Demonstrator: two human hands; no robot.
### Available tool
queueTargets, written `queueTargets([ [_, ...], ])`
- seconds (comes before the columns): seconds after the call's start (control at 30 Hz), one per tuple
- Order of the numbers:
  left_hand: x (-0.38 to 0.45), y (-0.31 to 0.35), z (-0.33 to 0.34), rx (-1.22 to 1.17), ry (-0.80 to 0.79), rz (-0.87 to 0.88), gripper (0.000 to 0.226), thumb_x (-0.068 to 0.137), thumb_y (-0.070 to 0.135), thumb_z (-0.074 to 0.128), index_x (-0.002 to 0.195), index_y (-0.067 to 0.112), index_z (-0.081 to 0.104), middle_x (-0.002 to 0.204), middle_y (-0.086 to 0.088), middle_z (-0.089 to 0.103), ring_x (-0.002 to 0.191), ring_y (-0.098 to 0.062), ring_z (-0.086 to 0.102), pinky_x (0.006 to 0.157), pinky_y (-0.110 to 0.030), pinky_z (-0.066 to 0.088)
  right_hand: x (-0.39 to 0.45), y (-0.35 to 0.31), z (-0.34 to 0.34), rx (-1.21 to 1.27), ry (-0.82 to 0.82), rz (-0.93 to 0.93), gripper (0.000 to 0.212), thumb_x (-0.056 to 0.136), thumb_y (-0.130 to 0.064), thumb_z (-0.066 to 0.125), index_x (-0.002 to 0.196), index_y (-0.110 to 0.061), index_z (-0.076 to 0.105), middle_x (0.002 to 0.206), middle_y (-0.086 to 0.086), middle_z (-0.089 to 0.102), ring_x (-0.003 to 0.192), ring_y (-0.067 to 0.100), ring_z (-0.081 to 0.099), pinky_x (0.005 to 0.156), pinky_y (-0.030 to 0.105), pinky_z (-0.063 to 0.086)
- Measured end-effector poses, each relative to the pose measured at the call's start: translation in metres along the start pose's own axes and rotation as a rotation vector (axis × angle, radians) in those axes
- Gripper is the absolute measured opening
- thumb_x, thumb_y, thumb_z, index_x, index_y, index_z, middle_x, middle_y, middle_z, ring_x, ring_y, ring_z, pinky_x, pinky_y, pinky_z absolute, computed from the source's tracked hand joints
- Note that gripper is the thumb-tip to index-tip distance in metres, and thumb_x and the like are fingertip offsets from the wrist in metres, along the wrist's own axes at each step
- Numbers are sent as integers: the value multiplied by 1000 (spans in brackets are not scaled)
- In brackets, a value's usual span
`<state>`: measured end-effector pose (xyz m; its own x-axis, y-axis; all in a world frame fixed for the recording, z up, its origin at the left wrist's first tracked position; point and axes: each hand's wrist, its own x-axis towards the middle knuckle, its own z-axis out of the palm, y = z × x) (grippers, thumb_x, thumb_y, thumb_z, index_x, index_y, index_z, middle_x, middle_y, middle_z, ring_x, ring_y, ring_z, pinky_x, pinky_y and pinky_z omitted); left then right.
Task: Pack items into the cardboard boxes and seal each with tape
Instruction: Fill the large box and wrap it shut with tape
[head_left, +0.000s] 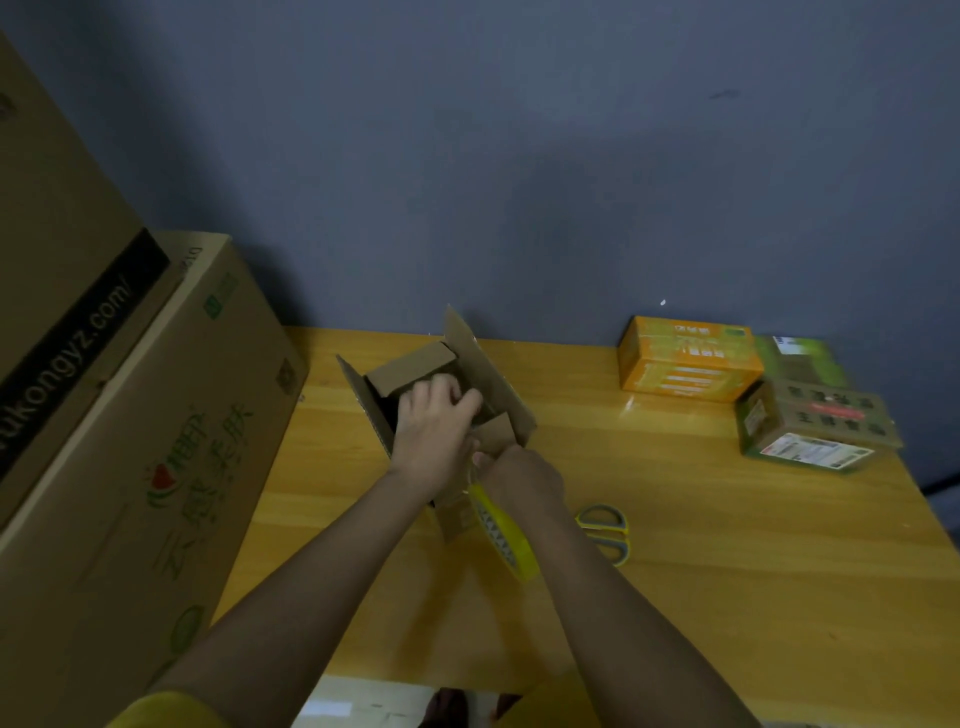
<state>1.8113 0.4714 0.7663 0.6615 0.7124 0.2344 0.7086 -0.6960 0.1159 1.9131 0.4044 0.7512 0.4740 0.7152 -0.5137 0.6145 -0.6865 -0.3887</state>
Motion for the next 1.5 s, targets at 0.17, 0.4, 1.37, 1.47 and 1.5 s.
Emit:
queueTargets([
  [0.17, 2, 4, 2, 60, -150, 123, 12, 83, 22, 68, 93, 16, 63, 94, -4, 61, 91, -24, 56, 76, -35, 40, 0, 5, 2, 11, 24, -26, 49, 98, -51, 37, 107, -9, 61, 105, 12, 63, 95, 31, 60, 71, 33, 40],
  [0.4, 1, 4, 10, -140, -274, -35, 22, 100, 19, 44, 119, 11, 54, 118, -8, 51, 112, -25, 47, 87, -34, 44, 1, 6, 2, -10, 33, -30, 52, 99, -52, 35, 111, -8, 60, 105, 12, 63, 86, 28, 55, 70, 34, 39],
  [1.37, 4, 13, 18, -110, -422, -115, 12, 103, 22, 42, 112, 15, 47, 104, -10, 58, 91, -32, 61, 62, -38, 44, -20, 91, 26, 828, -25, -229, 15, 88, -34, 68, 101, -26, 64, 95, -1, 68, 86, 14, 64, 70, 27, 49],
  [1.47, 2, 3, 23, -173, -428, -185, 18, 104, 27, 36, 112, 16, 48, 100, -9, 59, 86, -32, 59, 58, -35, 39, -18, 96, 37, 611, 45, -208, 27, 87, -45, 66, 87, -18, 69, 81, -1, 68, 78, 13, 62, 68, 30, 45],
  [1.5, -1, 2, 25, -193, -439, -204, 19, 104, 26, 36, 111, 15, 49, 101, -9, 60, 86, -32, 59, 58, -34, 37, -19, 99, 45, 568, 60, -193, 30, 87, -48, 65, 79, -19, 68, 76, 1, 66, 74, 14, 61, 67, 31, 44],
])
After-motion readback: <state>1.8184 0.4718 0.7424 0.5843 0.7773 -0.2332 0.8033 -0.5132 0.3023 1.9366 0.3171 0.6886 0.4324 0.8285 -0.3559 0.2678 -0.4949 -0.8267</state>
